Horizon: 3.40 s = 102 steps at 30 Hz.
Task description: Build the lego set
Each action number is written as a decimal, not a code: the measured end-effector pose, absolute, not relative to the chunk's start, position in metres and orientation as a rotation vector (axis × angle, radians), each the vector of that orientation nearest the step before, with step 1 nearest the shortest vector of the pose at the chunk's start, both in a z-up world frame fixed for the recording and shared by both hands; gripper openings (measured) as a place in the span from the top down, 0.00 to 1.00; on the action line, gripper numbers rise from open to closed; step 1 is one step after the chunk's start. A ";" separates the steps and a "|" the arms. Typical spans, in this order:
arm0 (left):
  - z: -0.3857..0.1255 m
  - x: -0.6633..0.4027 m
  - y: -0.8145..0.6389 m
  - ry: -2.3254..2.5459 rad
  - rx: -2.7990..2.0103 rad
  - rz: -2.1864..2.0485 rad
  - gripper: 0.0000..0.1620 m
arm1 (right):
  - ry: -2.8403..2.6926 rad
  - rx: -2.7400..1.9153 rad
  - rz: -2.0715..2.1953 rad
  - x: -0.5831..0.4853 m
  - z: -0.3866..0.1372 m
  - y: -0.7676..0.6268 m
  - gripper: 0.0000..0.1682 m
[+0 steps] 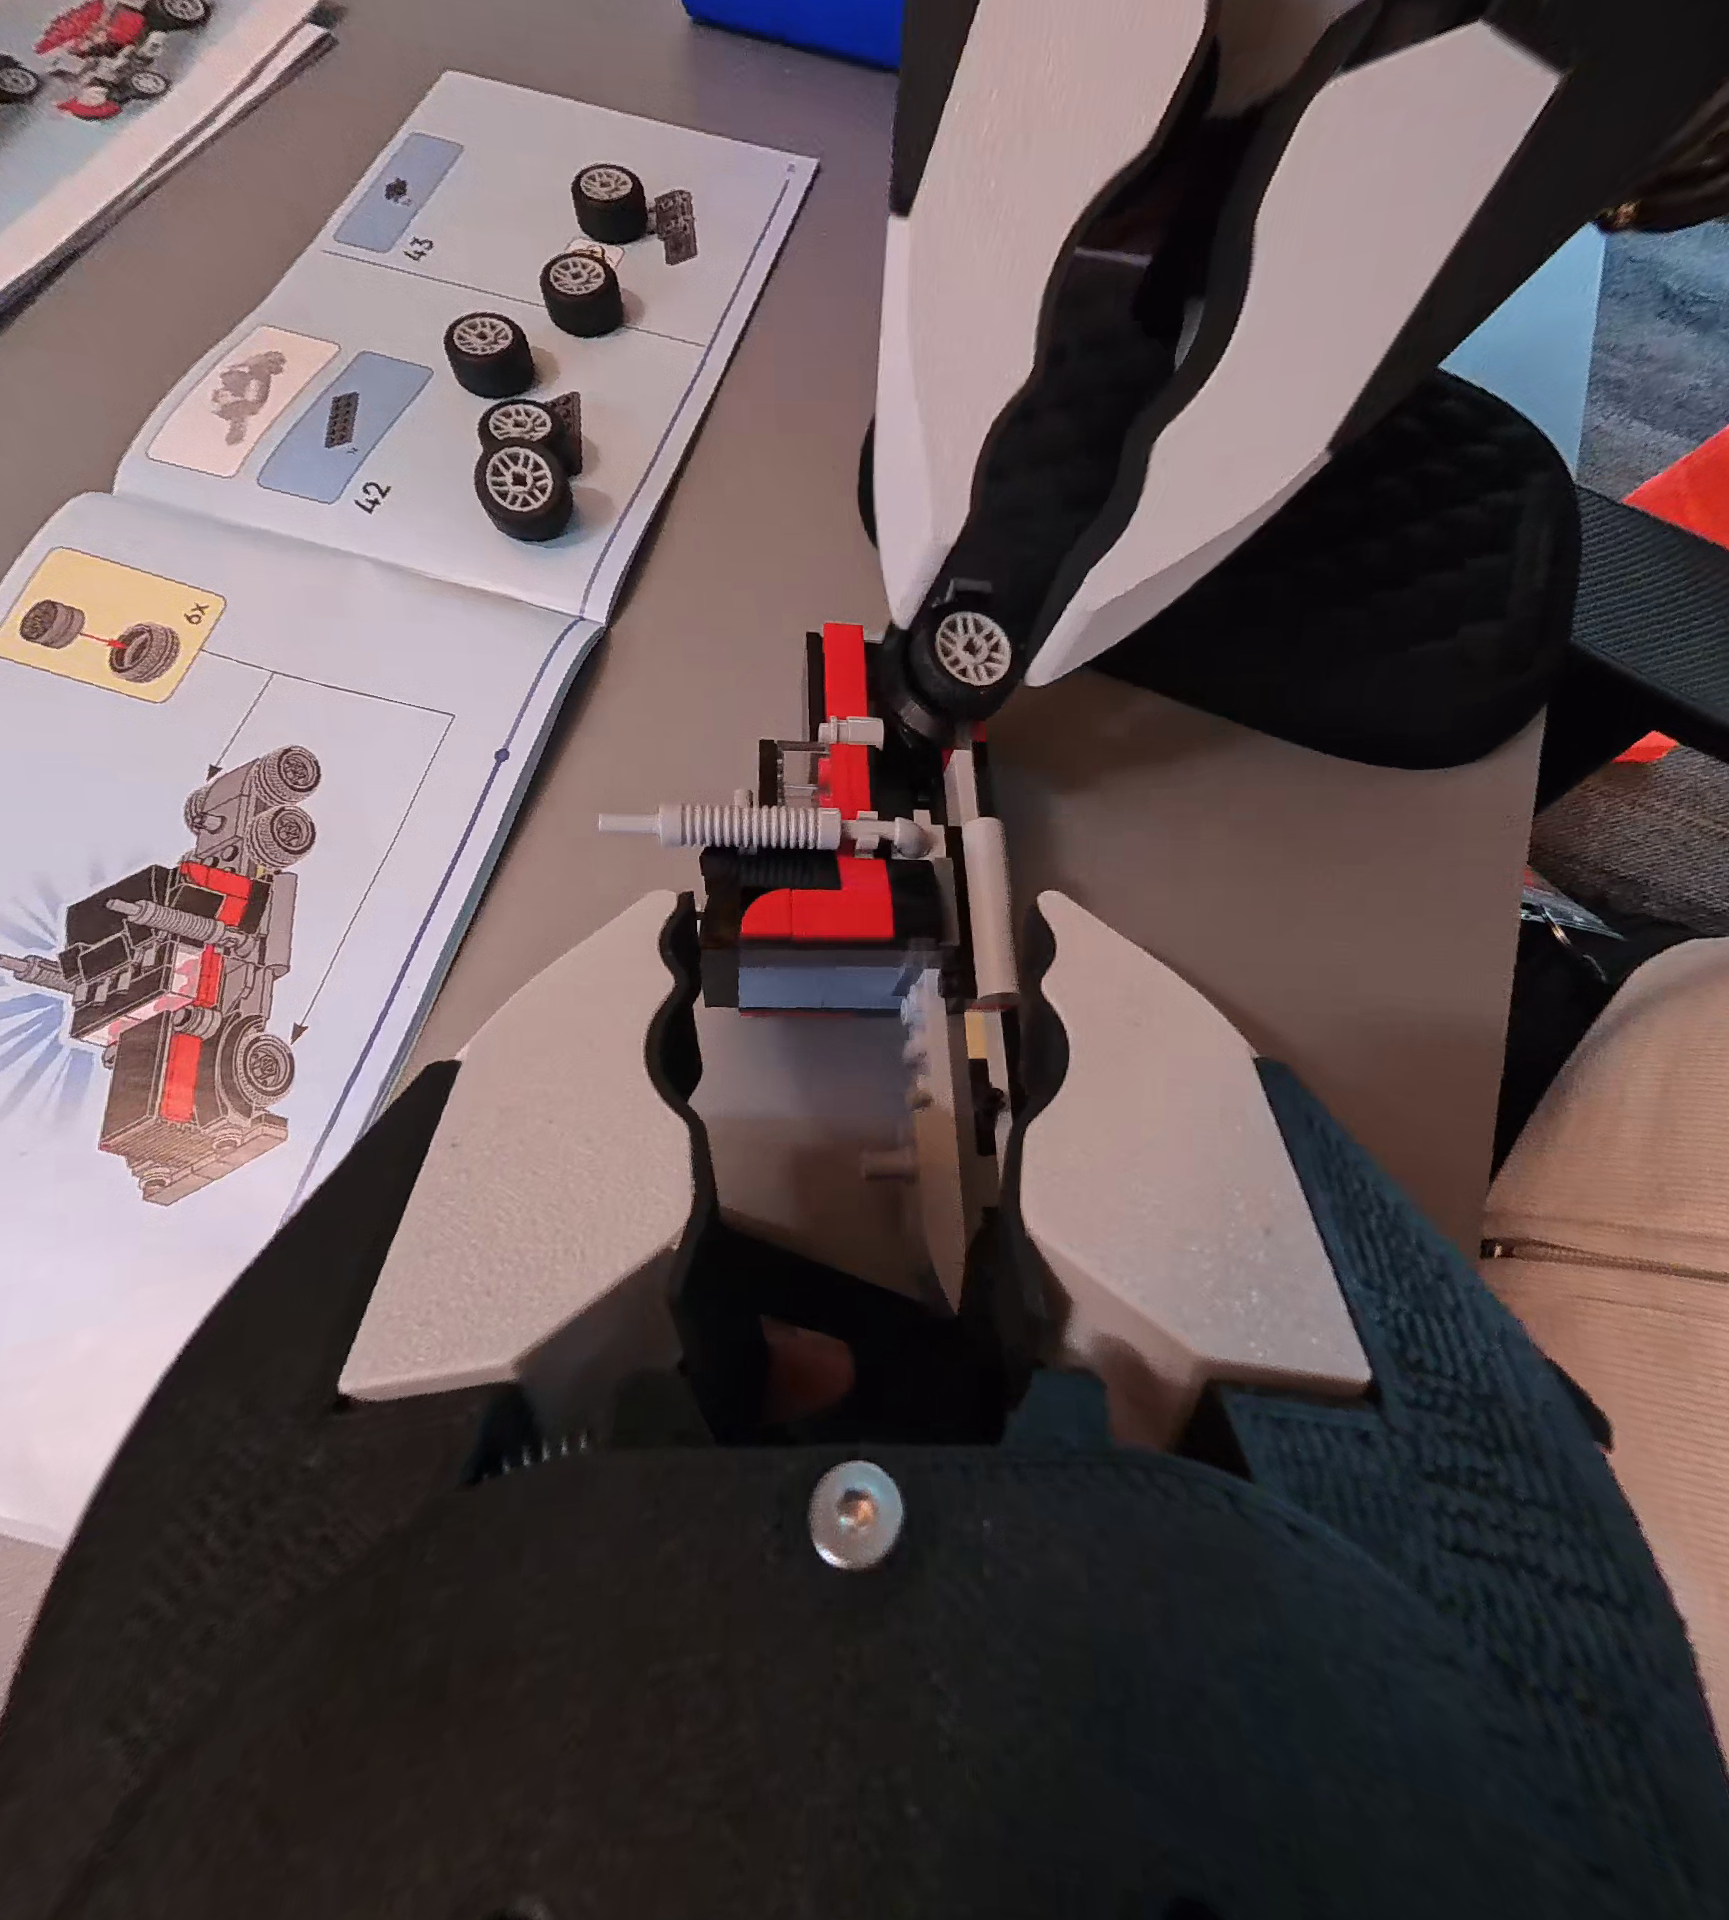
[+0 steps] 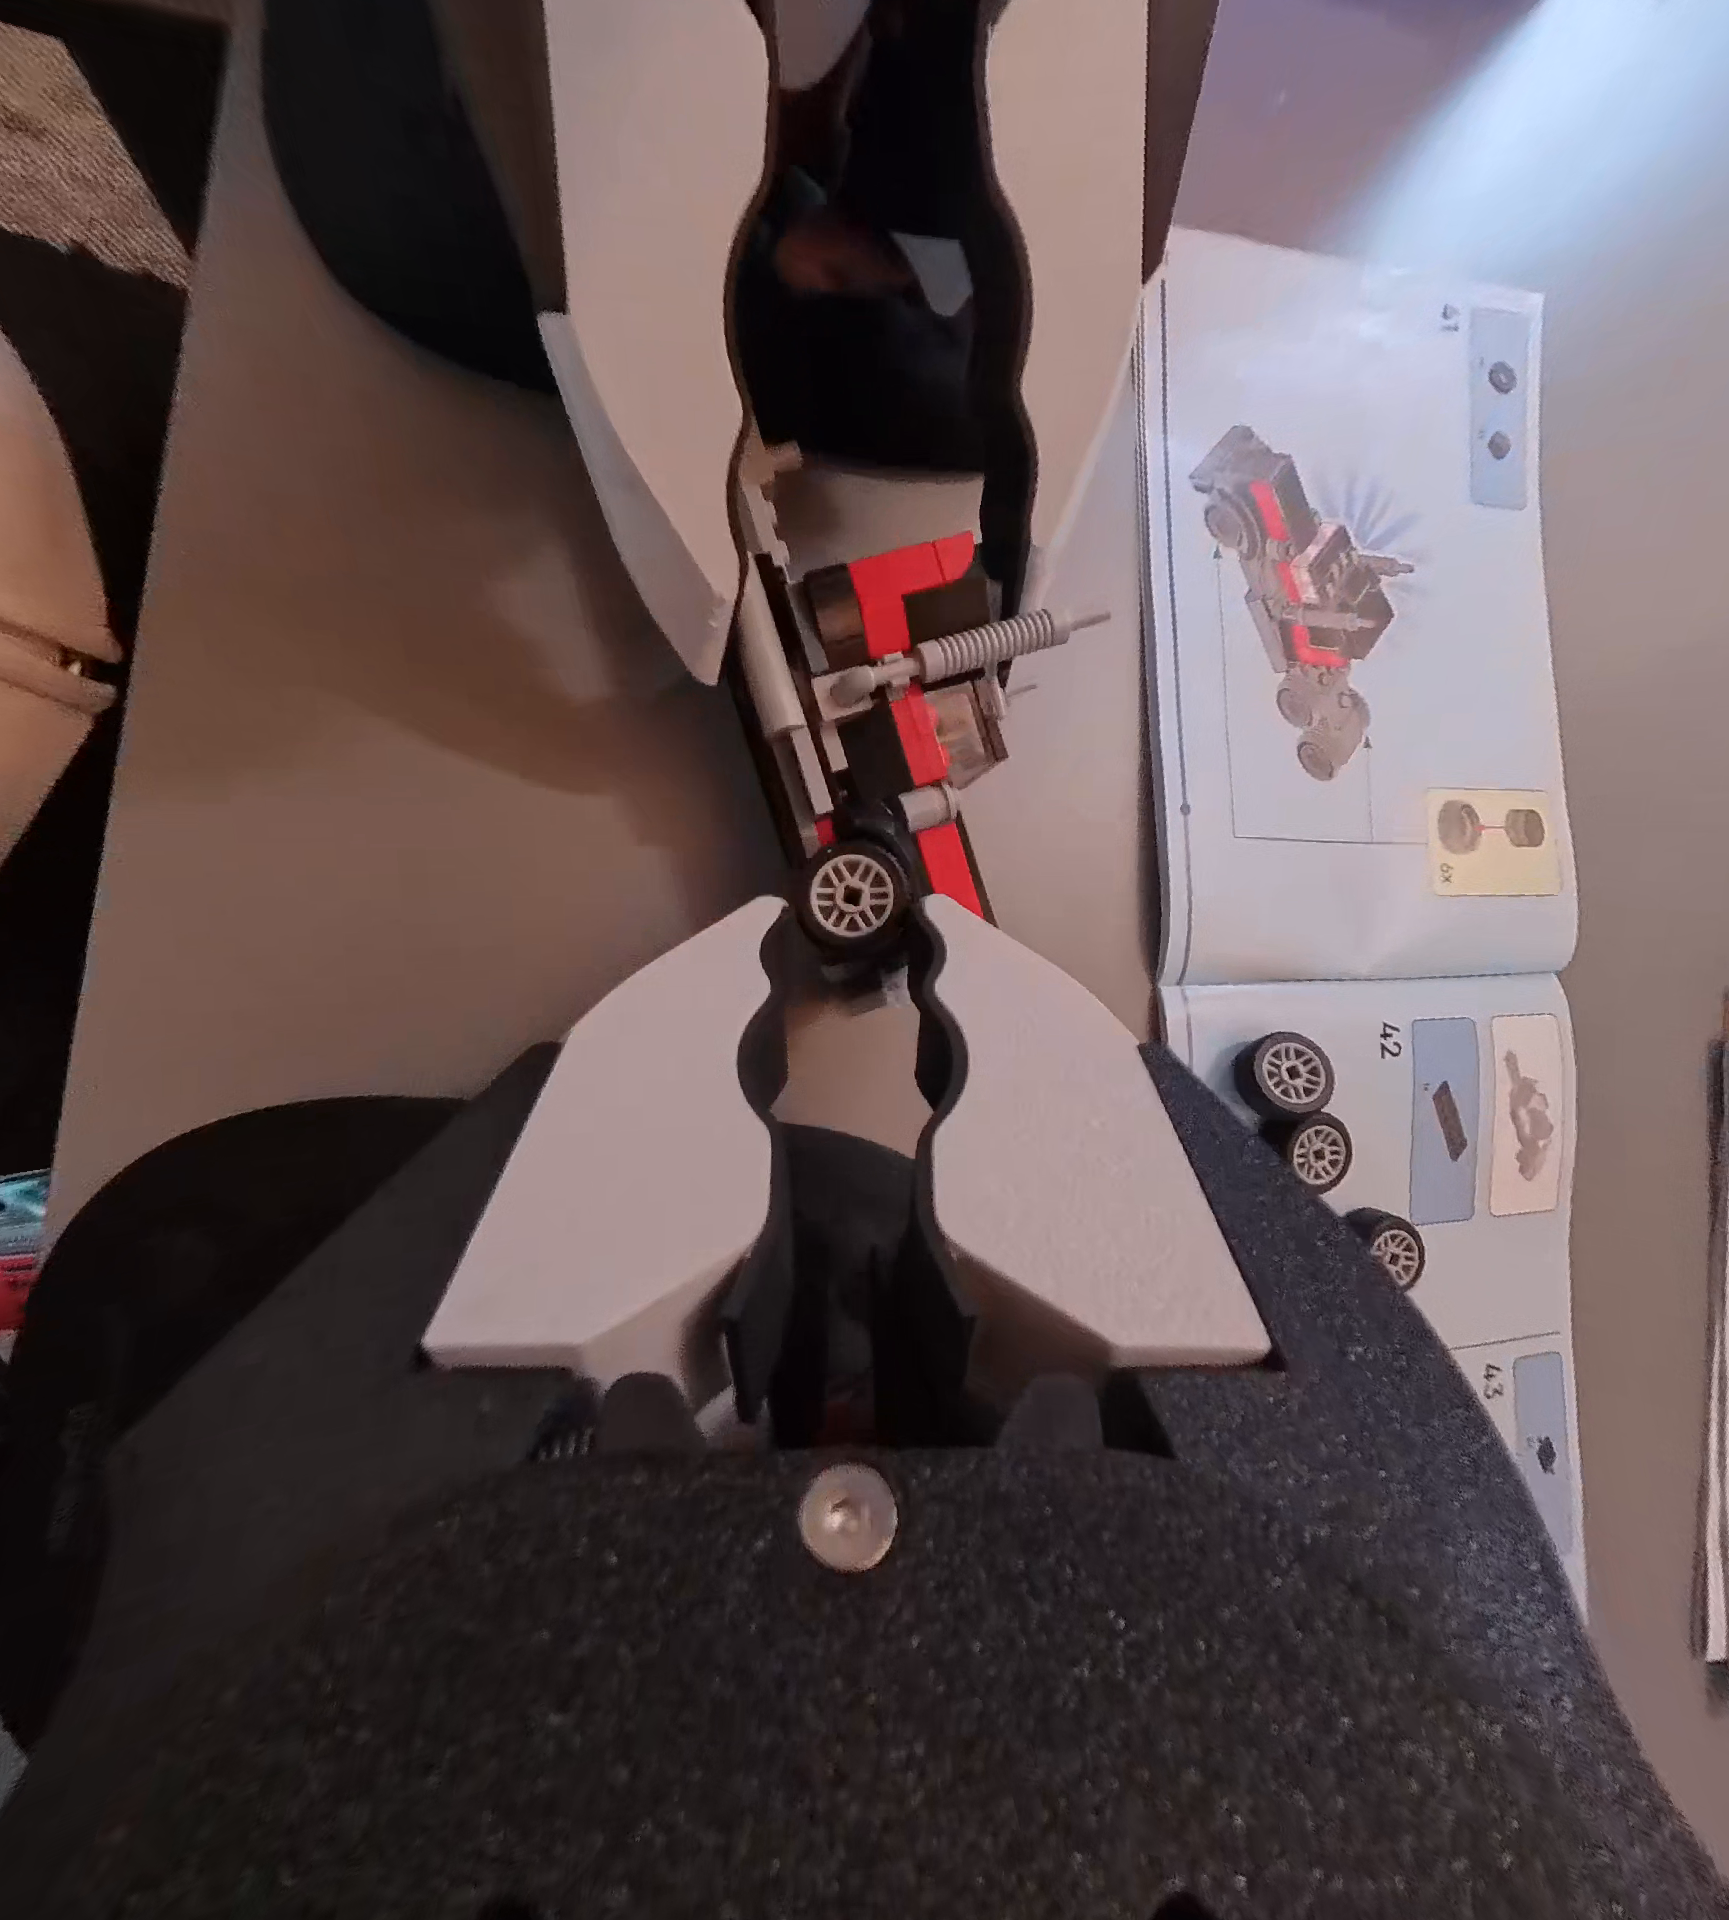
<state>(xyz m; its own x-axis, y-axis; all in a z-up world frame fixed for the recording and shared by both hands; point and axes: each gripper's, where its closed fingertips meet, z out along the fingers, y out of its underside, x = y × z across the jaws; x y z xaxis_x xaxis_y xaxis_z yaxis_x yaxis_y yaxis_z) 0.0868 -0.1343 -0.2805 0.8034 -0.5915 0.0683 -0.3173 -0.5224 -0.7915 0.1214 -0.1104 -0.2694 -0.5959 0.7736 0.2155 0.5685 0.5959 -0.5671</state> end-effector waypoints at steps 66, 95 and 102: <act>-0.286 0.088 -0.136 0.651 -2.196 -0.505 0.62 | -2.364 -0.948 0.451 0.120 -0.268 -0.103 0.84; -0.255 0.085 -0.136 0.685 -1.963 -0.137 0.56 | -2.147 -0.944 0.577 0.122 -0.270 -0.104 0.94; -0.258 0.084 -0.133 0.660 -1.964 -0.120 0.65 | -2.204 -1.174 0.872 0.150 -0.269 -0.124 0.85</act>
